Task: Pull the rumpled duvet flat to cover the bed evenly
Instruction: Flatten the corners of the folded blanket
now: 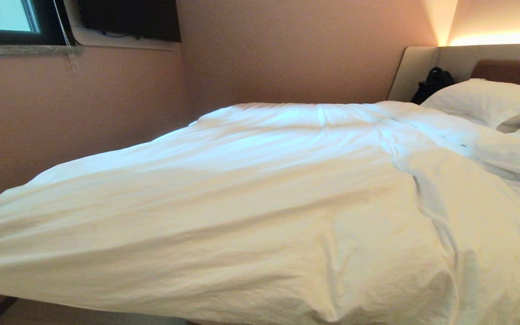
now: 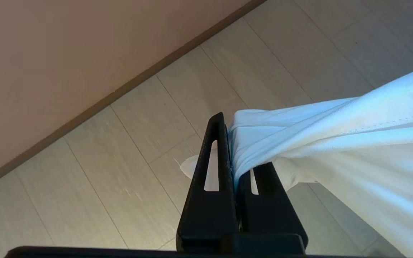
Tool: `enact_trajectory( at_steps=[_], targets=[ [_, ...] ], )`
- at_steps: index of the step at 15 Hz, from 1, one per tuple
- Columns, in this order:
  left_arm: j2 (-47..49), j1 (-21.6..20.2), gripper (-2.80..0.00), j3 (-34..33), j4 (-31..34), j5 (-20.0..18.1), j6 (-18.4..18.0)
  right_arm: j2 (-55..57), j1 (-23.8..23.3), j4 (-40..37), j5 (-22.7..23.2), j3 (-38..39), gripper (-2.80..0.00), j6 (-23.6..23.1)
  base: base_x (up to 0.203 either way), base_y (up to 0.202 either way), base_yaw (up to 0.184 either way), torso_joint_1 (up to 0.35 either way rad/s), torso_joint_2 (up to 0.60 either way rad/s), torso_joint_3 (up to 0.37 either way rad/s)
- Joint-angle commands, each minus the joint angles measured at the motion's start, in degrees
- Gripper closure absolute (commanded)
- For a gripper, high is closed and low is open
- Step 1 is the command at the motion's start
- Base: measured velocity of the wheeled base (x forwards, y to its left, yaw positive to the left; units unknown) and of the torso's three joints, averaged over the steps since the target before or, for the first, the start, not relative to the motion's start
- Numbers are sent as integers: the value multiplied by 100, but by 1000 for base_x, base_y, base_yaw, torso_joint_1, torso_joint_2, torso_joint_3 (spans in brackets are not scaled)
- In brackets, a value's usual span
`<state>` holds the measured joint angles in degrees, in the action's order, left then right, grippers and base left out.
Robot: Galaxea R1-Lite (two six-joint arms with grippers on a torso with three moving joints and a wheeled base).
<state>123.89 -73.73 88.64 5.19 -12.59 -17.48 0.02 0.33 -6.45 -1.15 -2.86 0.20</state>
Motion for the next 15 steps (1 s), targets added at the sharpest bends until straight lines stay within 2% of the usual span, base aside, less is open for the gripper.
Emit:
enact_trajectory(
  at_steps=[1, 4, 5, 7, 11, 13, 15],
  targets=[
    [-32, 76, 0, -197, -57, -32, -16, -2, 2, -6, 0, -4, 0, -2, 0, 0, 0, 0, 0, 0],
    [-125, 258, 0, -627, -256, -39, -121, -2, 2, -6, 0, -4, 0, -2, 0, 0, 0, 0, 0, 0],
    [-161, 315, -280, -851, -403, -46, -143, -2, 2, -6, 0, -4, 0, -2, 0, 0, 0, 0, 0, 0],
    [-232, 478, -280, -1209, -808, -50, -153, -2, 2, -6, 0, -1, 0, -2, 0, 0, 0, 0, 0, 0],
    [-431, 748, -280, -1771, -1225, -107, -159, -2, 2, -6, 0, 1, 0, -2, 0, 0, 0, 0, 0, 0],
    [-709, 961, -280, -2281, -1229, -528, -161, -2, 2, -6, 0, -4, 0, -2, 0, 0, 0, 0, 0, 0],
    [-1001, 1352, -280, -2764, -1235, -889, -159, -2, 2, -6, 0, -4, 0, -2, 0, 0, 0, 0, 0, 0]
  ],
)
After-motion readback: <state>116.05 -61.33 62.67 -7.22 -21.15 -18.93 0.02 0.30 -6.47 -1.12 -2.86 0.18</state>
